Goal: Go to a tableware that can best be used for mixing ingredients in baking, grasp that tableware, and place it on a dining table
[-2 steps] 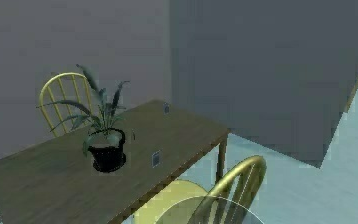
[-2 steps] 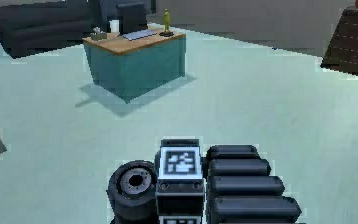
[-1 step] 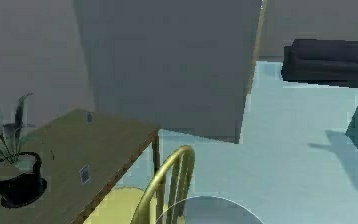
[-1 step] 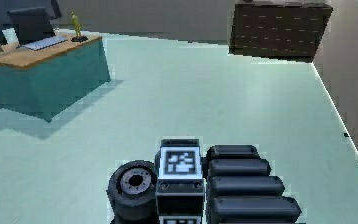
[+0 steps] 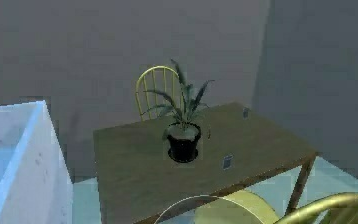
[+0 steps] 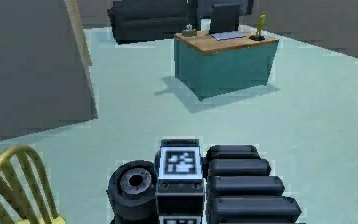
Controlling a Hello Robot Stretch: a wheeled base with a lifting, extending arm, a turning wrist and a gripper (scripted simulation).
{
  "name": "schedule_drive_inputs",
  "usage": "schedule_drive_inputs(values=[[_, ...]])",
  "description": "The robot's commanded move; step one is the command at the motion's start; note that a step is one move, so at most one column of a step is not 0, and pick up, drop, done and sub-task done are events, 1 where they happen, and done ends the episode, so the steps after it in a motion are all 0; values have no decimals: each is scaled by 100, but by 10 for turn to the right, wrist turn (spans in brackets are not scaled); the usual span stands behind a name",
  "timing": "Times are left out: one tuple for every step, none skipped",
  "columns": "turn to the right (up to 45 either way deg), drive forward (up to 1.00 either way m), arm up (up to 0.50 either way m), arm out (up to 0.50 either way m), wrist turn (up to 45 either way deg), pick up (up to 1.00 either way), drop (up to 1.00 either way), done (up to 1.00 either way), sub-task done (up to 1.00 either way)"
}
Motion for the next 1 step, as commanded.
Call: schedule_drive_inputs(values=[[-450,0,0,0,0,0,0,0,0]])
